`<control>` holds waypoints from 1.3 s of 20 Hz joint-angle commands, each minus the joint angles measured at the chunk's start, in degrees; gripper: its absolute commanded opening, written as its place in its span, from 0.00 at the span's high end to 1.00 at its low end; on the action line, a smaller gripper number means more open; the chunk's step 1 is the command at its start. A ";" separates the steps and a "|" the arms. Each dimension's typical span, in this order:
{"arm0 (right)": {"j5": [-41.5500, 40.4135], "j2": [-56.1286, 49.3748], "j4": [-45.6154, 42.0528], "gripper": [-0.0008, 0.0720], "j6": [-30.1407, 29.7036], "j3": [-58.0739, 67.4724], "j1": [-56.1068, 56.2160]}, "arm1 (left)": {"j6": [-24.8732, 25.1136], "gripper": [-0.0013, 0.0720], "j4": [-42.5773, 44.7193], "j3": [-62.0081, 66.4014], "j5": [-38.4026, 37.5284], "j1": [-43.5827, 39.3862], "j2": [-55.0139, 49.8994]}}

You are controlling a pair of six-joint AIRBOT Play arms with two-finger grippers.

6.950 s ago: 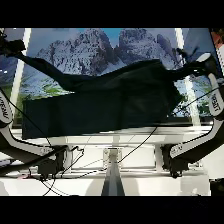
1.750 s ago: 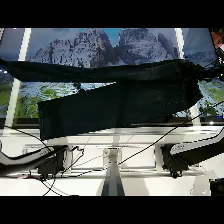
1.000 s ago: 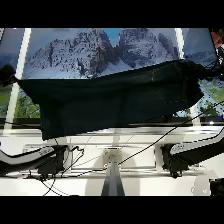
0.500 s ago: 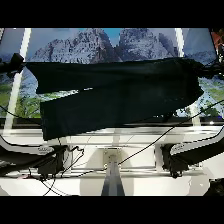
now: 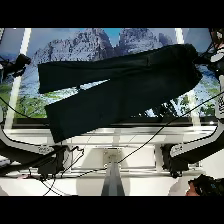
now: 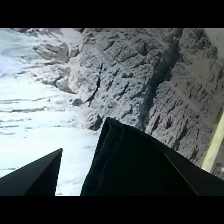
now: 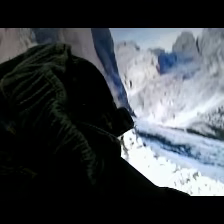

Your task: Fold the clothes and pants, and hang the long-sleeved shirts on hangers.

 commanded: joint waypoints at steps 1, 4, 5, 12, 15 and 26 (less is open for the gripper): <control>-5.11 -0.66 -0.20 0.89 0.04 0.04 2.12 | 3.45 0.04 0.07 0.00 -1.51 0.28 0.66; -5.07 -0.66 -0.35 0.86 0.00 0.04 1.66 | 4.00 0.04 6.64 0.00 -14.43 3.02 3.69; -4.96 -0.66 -0.44 0.86 0.00 0.04 1.55 | 4.02 0.04 10.01 0.00 -20.94 3.91 4.13; -3.76 -0.66 -0.35 0.86 0.04 0.04 1.53 | 11.50 0.13 16.76 -0.13 -49.35 6.67 0.57; -2.71 -0.66 -0.35 0.86 0.04 0.04 1.53 | 14.25 0.23 12.63 -0.13 -47.82 5.88 -1.68; -3.41 -0.66 -0.39 0.86 -0.02 0.07 1.57 | 19.21 0.95 4.15 0.57 -50.49 2.19 -2.71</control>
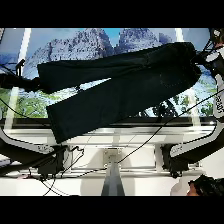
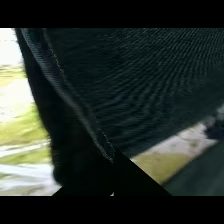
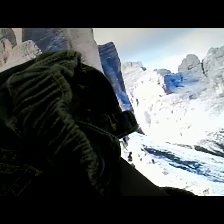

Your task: Fold the clothes and pants, and hang the long-sleeved shirts on hangers.

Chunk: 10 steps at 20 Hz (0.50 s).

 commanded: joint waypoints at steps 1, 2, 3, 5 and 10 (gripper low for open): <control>-1.03 -0.04 -0.02 0.86 -0.04 0.09 0.04 | 0.90 0.95 -6.27 1.95 -6.05 -0.07 -0.07; -1.95 -0.04 0.00 0.87 -0.02 0.26 0.04 | 0.87 0.95 -9.88 4.11 -7.74 0.55 -0.04; -2.93 -0.04 0.00 0.88 0.00 0.68 0.02 | 0.83 0.95 -15.39 7.39 -9.09 1.57 -0.04; -3.98 -0.04 -0.02 0.88 0.00 1.97 -0.02 | 0.83 0.95 -29.64 14.75 -9.33 4.24 -0.04; -3.43 -0.04 0.13 0.92 0.13 2.71 -0.02 | 0.33 0.95 -42.45 26.10 -9.42 8.20 0.98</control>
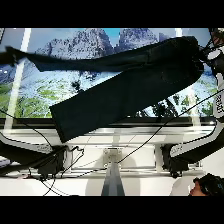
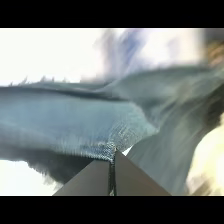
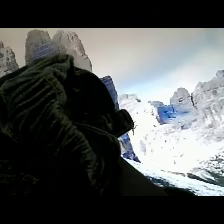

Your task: Fold the clothes and pants, and hang the long-sleeved shirts on hangers.

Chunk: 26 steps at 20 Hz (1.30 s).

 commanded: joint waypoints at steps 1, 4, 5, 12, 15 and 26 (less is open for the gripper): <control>0.22 -0.04 0.07 0.92 0.13 0.39 -0.02 | -0.39 0.95 -7.28 5.25 -0.90 2.01 1.09; 0.37 -0.04 0.07 0.92 0.13 0.39 -0.02 | -2.19 0.95 0.28 5.25 -7.91 1.86 1.18; 0.39 -0.04 0.02 0.93 0.13 0.39 -0.02 | -4.00 0.95 7.19 5.22 -11.37 1.33 1.18; 0.20 -0.04 -1.75 0.93 0.11 0.39 -0.02 | -11.15 0.95 41.05 -6.58 -20.28 -4.90 1.20; 0.13 -0.04 -3.04 0.92 0.11 0.39 -0.02 | -11.10 0.95 44.17 -16.13 -18.36 -6.25 0.83; -1.27 0.61 -3.41 0.19 0.15 0.42 -0.70 | -13.70 0.40 45.44 -21.14 -5.25 -7.39 0.28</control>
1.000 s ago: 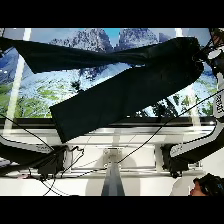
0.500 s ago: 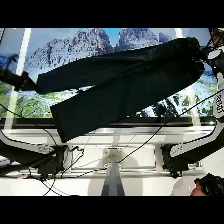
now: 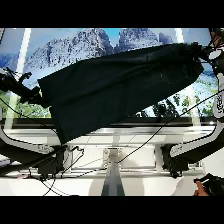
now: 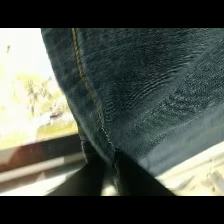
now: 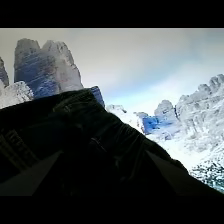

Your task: Fold the clothes and pants, and hang the long-sleeved shirts on hangers.

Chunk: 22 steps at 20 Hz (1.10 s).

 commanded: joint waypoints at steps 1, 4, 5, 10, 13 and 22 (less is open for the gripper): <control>1.31 1.05 -0.31 0.20 0.11 0.04 -1.05 | -0.61 0.13 -5.29 -0.39 4.98 -0.13 -0.04; 8.02 2.78 -0.44 0.24 2.12 0.04 -5.31 | -0.61 0.10 -6.19 -0.39 7.37 -0.15 -0.04; 11.39 2.99 -0.57 0.24 4.70 0.04 -7.69 | -0.61 0.11 -6.19 -0.39 7.56 -0.13 -0.04; 30.95 1.05 -0.83 0.24 15.23 -0.15 -20.72 | -2.25 0.12 -5.25 1.92 8.17 0.20 0.15; 36.76 -2.21 4.00 0.24 13.44 -0.15 -24.30 | -6.80 0.61 -5.31 5.53 8.04 0.20 0.42; 30.40 -9.20 19.10 0.24 7.21 -0.13 -23.04 | -15.13 0.95 12.35 4.13 5.31 -1.38 16.11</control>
